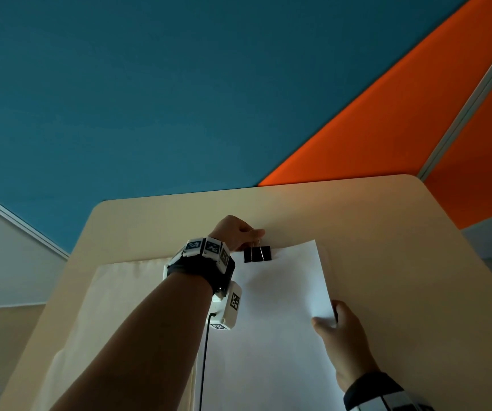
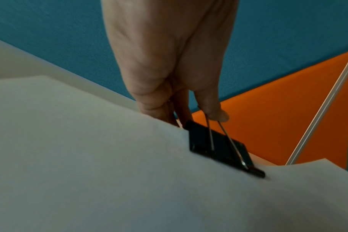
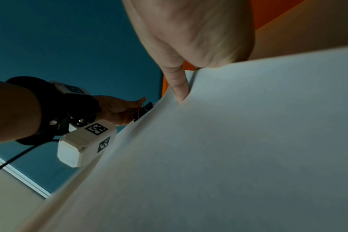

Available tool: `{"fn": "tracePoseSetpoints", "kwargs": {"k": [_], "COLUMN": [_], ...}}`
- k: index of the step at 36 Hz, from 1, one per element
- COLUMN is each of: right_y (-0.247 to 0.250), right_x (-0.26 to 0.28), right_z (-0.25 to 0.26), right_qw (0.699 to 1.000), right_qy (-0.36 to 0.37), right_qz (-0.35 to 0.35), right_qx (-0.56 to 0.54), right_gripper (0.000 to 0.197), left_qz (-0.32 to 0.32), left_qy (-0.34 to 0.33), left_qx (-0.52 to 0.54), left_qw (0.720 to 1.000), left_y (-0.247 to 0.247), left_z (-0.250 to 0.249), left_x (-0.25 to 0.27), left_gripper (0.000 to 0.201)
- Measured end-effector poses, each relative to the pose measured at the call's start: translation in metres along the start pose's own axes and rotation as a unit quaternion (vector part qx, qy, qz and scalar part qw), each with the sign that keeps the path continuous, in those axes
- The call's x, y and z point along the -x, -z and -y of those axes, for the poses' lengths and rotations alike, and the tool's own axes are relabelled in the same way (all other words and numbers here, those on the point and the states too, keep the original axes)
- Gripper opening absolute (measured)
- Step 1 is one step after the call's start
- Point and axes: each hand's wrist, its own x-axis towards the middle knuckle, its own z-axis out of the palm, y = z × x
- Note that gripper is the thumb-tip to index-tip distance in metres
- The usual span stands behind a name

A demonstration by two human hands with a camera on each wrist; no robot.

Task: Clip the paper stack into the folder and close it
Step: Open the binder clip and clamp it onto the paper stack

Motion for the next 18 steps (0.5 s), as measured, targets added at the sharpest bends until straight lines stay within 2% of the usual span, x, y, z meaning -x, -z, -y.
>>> {"fn": "tracePoseSetpoints", "kwargs": {"k": [18], "right_y": [0.0035], "right_x": [0.0012], "right_z": [0.0009], "right_qw": [0.999], "right_qy": [0.004], "right_qz": [0.012], "right_qx": [-0.046], "right_gripper": [0.022], "left_qz": [0.004], "left_qy": [-0.002], "left_qx": [-0.013], "left_qw": [1.000], "left_y": [-0.0004], "left_z": [-0.0021], "left_x": [0.0027], "left_gripper": [0.038]}}
